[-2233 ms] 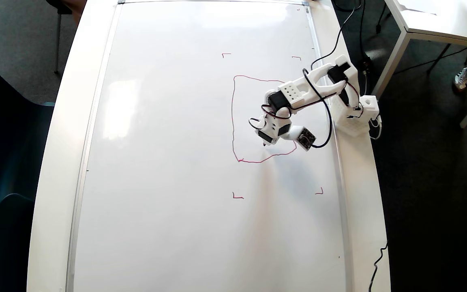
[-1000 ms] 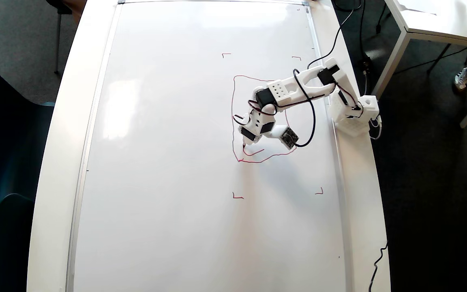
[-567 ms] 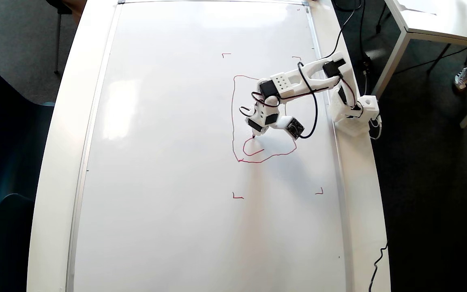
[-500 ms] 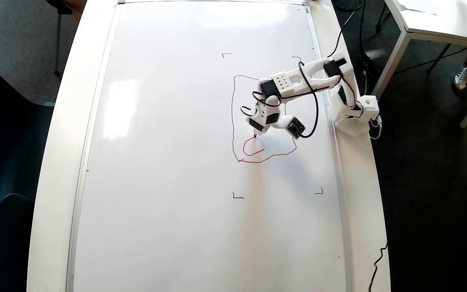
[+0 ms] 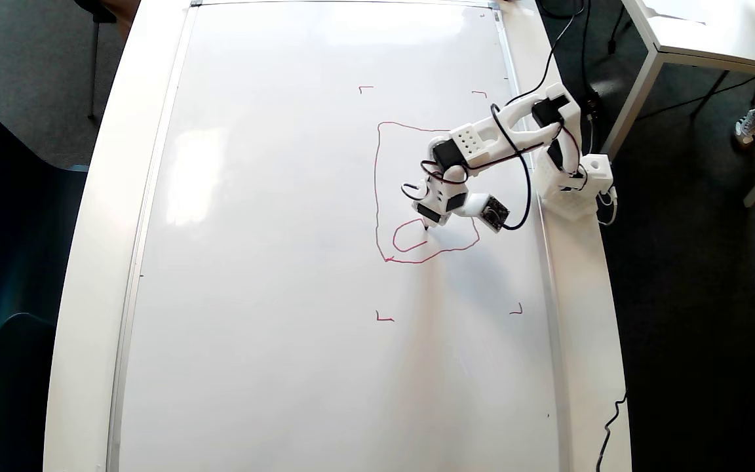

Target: Draw on a whiteboard a robot head using a pen attached to the gripper

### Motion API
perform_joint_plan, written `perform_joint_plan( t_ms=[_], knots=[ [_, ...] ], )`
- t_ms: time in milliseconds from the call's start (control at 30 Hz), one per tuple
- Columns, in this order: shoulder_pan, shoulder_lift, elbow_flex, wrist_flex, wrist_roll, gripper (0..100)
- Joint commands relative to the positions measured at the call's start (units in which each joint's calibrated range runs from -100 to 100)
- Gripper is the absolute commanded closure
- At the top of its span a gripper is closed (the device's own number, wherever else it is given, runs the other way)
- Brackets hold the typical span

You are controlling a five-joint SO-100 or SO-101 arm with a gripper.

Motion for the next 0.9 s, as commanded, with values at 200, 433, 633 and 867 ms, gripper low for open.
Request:
perform_joint_plan(
  t_ms=[200,433,633,867],
  knots=[
    [-4.3,-1.2,-0.7,0.2,-1.1,99],
    [-2.1,-8.0,-4.8,1.3,-0.6,99],
    [1.6,-12.9,-6.1,9.5,2.5,99],
    [12.5,-14.5,-5.2,13.3,7.0,99]
  ],
)
